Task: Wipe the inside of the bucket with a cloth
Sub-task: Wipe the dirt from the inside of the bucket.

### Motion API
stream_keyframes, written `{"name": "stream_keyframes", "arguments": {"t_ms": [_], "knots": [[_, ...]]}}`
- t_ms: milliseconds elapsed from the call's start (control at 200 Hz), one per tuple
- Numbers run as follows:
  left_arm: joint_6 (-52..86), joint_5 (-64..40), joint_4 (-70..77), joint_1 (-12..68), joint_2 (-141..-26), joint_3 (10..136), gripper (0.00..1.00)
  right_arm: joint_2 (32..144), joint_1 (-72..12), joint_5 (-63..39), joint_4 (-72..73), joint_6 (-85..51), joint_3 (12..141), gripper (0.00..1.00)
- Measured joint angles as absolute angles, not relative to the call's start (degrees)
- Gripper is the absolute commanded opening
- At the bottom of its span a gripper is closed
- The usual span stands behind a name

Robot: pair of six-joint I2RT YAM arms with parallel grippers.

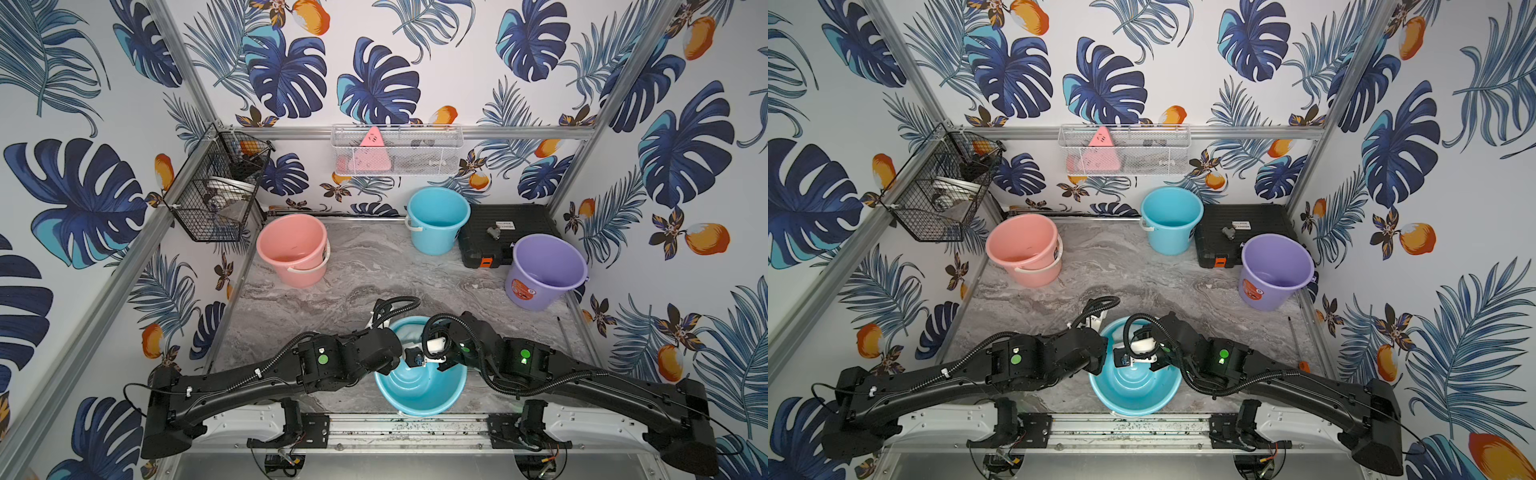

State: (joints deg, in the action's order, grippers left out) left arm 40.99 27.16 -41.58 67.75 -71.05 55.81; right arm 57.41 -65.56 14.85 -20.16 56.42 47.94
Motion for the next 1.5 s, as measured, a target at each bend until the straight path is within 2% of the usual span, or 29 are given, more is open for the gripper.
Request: {"name": "stream_keyframes", "arguments": {"t_ms": [260, 545, 1296, 1501], "knots": [[41.01, 27.2, -41.58, 67.75, -70.7, 55.48, 0.0, 57.71, -67.64, 19.84, -28.97, 59.72, 52.73, 0.0], [41.06, 27.16, -41.52, 67.75, -70.74, 55.48, 0.0, 63.77, -68.27, 22.81, -31.27, 61.04, 50.39, 0.0], [42.3, 28.1, -43.11, 67.57, -70.5, 55.09, 0.0, 83.85, -67.96, 19.7, -12.1, 55.57, 41.69, 0.0], [43.2, 28.51, -43.57, 67.53, -70.06, 55.05, 0.0, 83.99, -67.92, 18.44, -10.48, 52.82, 41.78, 0.0]]}}
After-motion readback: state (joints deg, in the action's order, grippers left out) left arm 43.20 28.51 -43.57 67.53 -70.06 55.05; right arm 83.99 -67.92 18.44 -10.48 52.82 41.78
